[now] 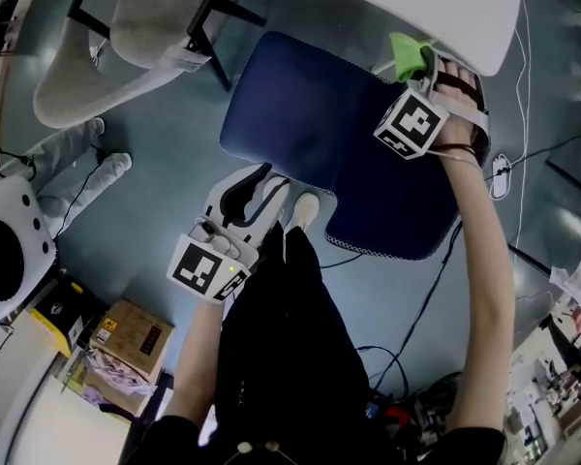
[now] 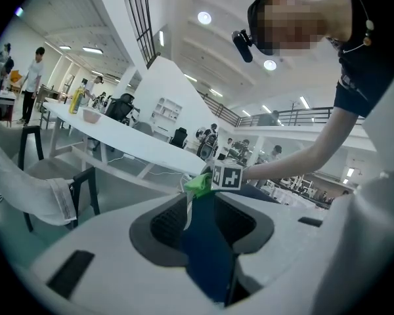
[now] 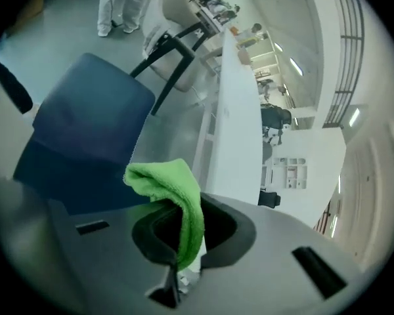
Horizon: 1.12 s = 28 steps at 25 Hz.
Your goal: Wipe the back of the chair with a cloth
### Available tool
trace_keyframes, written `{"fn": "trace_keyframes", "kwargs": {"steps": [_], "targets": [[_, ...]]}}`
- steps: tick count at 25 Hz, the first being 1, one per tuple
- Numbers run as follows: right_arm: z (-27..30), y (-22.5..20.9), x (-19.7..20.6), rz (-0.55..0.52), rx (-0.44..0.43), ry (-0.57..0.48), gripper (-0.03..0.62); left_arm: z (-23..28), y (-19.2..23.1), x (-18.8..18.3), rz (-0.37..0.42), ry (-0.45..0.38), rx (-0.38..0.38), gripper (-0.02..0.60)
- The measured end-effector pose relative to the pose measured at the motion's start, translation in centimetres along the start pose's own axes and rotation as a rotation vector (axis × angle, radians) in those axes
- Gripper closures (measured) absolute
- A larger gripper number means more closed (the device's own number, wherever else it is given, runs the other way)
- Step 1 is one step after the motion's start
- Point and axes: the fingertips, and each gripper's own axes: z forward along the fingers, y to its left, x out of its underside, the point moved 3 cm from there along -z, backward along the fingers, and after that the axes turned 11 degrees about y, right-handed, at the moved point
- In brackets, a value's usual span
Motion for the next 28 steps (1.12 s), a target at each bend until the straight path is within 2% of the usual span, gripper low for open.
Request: {"fn": "trace_keyframes", "kwargs": {"steps": [4,7,13,17,28], "targets": [[1.8,2.9,-0.3,-0.168,-0.001,0.035,0.574,0.2,0.6,0.1,-0.003,0.004,-0.004,0.451],[2.9,4.8,0.0,-0.251,-0.014,0.058,0.574,0.6,0.9,0.3,-0.001,0.009,-0.004,0.451],[3.8,7.3,0.4,-0.329,-0.045,0.091,0.574,0.6,1.0,0.6,-0.012,0.016,0.001,0.451],[4.2,9.5,0.4,-0.364,-0.129,0.121,0.574,0.4,0.9,1.2,-0.018,0.026,0.000,0.451],[3.1,13.7,1.3,-0.449,-0.262,0.193,0.574,-0.6,0.6,2.2,-0.033,0.032,-0.007,0.451]]}}
